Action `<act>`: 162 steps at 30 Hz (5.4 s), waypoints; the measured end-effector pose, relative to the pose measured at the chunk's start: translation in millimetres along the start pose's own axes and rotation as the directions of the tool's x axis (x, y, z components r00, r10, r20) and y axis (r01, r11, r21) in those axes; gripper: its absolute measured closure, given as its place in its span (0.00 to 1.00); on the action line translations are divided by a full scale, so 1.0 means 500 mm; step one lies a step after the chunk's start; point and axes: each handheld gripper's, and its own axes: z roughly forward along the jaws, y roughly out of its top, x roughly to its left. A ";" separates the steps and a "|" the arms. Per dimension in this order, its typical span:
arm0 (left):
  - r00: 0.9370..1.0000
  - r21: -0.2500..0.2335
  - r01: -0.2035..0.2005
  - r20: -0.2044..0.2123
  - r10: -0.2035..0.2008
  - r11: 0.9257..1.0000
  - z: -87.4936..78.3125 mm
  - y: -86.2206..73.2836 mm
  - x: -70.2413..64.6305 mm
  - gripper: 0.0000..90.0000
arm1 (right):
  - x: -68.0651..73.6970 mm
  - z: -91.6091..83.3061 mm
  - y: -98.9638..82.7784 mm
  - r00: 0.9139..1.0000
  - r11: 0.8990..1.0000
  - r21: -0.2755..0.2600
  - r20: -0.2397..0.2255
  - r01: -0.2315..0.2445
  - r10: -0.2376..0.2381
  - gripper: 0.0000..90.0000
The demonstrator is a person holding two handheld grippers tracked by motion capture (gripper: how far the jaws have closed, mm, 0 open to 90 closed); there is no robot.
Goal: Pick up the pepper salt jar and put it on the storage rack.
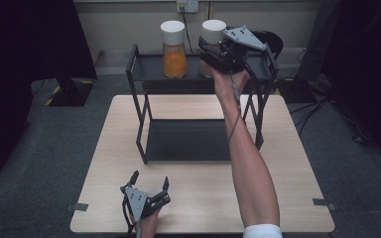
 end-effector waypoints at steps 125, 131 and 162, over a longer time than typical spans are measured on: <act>1.000 -0.001 0.001 0.002 -0.001 1.000 0.000 0.000 0.000 0.01 | 0.039 -0.421 -0.343 0.998 0.993 -0.120 0.066 -0.003 0.011 0.00; 1.000 -0.001 0.002 0.002 -0.002 1.000 0.000 0.000 0.000 0.01 | 0.042 -0.440 -0.361 0.996 0.993 -0.119 0.084 -0.004 0.014 0.00; 1.000 -0.001 0.002 0.002 -0.002 1.000 0.000 0.000 0.000 0.01 | 0.075 -0.481 -0.501 0.983 0.999 -0.046 0.185 0.024 -0.015 0.00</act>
